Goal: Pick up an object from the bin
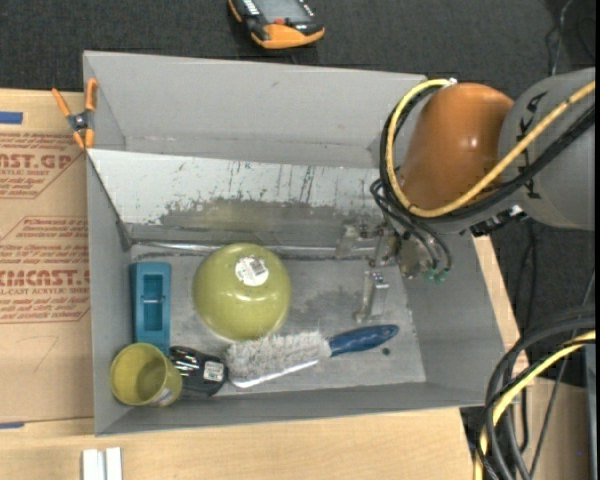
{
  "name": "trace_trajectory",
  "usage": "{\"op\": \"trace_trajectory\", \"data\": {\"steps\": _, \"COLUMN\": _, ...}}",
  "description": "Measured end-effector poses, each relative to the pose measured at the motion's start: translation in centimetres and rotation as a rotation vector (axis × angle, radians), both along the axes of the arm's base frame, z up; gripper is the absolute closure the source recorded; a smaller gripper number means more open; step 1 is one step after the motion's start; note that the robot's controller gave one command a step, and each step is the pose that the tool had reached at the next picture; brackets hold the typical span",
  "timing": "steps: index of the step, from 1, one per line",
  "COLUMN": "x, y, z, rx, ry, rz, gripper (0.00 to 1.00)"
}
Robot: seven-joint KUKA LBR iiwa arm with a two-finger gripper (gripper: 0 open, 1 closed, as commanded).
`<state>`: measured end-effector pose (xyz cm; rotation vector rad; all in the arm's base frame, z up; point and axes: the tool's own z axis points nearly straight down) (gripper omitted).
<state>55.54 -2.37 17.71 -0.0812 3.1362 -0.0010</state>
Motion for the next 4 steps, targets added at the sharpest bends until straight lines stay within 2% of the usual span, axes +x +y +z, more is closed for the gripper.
{"op": "trace_trajectory", "data": {"steps": 1, "x": -1.7, "y": 2.2, "z": -5.8, "rx": 0.0, "ry": 0.009, "rz": 0.077, "gripper": 0.0}}
{"op": "trace_trajectory", "data": {"steps": 2, "x": -1.1, "y": 1.6, "z": -5.5, "rx": 0.001, "ry": 0.002, "rz": 0.09, "gripper": 0.0}}
{"op": "trace_trajectory", "data": {"steps": 3, "x": -3.8, "y": -4.2, "z": -11.0, "rx": 0.001, "ry": 0.01, "rz": 0.199, "gripper": 0.0}}
{"op": "trace_trajectory", "data": {"steps": 4, "x": -3.7, "y": -3.0, "z": -8.6, "rx": 0.003, "ry": 0.013, "rz": 0.173, "gripper": 0.0}}
